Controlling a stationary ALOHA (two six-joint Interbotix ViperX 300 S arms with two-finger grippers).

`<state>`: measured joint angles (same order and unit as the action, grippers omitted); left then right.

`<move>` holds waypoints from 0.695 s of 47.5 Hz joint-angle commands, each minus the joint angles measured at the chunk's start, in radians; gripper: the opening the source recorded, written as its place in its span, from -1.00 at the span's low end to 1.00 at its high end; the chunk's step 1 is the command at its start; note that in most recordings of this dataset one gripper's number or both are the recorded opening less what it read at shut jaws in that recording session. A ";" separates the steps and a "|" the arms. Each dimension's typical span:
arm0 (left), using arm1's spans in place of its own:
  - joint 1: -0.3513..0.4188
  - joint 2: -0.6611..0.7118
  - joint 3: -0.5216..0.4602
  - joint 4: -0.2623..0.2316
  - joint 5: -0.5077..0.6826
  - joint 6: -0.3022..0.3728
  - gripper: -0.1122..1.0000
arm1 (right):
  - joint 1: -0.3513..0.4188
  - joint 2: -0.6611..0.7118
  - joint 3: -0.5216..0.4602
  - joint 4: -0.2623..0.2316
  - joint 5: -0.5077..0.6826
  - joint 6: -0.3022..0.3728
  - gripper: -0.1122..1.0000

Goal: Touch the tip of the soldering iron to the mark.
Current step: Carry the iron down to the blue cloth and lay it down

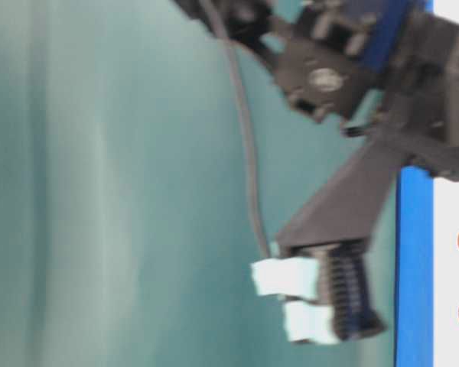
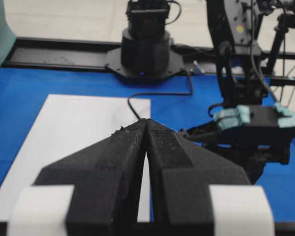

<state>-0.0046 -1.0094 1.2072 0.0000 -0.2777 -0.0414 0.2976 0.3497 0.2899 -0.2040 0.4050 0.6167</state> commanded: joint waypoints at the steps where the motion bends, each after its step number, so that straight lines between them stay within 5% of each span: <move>1: -0.002 0.003 -0.011 0.002 -0.005 0.000 -0.79 | 0.000 -0.008 -0.002 0.000 -0.028 0.000 -0.68; 33: -0.002 0.003 -0.011 0.002 -0.003 0.000 -0.79 | 0.000 0.012 0.000 0.002 -0.035 0.000 -0.68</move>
<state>-0.0046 -1.0094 1.2072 0.0015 -0.2761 -0.0414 0.3007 0.3666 0.2961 -0.2056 0.3682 0.6136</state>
